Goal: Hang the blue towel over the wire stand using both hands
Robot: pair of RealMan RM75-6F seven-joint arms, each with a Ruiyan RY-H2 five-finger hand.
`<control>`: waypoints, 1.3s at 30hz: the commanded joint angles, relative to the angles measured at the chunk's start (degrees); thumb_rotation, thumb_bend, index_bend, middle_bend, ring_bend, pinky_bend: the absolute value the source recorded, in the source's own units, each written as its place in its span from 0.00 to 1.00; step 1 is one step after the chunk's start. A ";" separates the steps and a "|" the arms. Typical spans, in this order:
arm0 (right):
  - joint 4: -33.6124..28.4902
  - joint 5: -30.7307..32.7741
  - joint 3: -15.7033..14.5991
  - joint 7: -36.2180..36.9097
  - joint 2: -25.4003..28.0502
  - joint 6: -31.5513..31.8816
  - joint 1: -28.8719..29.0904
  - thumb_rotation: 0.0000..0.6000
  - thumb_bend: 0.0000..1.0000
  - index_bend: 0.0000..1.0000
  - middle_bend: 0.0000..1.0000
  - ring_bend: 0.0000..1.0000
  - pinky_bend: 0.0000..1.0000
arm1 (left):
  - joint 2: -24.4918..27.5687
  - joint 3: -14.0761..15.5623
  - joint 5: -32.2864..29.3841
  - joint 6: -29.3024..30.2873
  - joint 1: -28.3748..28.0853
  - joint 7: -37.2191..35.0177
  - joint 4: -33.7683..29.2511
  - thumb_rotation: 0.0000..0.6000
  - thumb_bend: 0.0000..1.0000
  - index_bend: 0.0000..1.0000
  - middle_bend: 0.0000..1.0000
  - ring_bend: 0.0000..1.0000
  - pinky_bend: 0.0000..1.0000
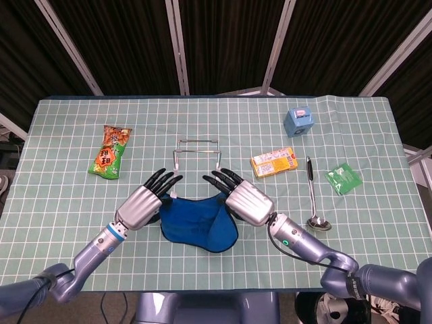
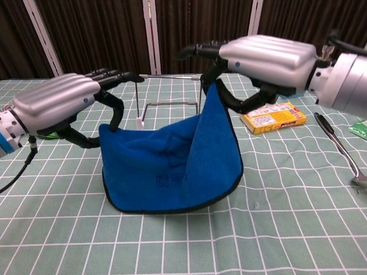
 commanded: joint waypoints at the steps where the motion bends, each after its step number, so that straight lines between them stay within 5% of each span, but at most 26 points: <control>1: -2.41 2.60 2.84 0.00 1.74 0.09 0.44 1.00 0.63 0.65 0.04 0.00 0.10 | 3.79 -4.27 -4.50 -0.47 -0.45 2.43 -6.43 1.00 0.46 0.80 0.00 0.00 0.00; 11: 0.50 13.48 12.13 -0.81 1.15 -3.92 4.57 1.00 0.62 0.65 0.04 0.00 0.10 | 9.07 -16.84 -18.24 -5.19 -5.27 10.10 -11.43 1.00 0.46 0.80 0.00 0.00 0.00; 17: 6.02 18.04 14.93 0.00 -1.45 -6.09 7.09 1.00 0.62 0.65 0.04 0.00 0.10 | 8.65 -19.71 -21.55 -6.75 -8.34 10.54 -8.32 1.00 0.46 0.80 0.00 0.00 0.00; 25: 13.14 21.89 15.65 2.54 -4.59 -9.52 9.28 1.00 0.62 0.65 0.05 0.00 0.10 | 5.98 -19.78 -23.62 -9.03 -11.43 9.31 -0.84 1.00 0.46 0.80 0.00 0.00 0.00; 39: 25.94 20.25 10.94 9.10 -10.85 -11.38 9.05 1.00 0.62 0.65 0.05 0.00 0.10 | -0.10 -15.97 -24.39 -12.66 -13.00 1.85 13.42 1.00 0.46 0.80 0.00 0.00 0.00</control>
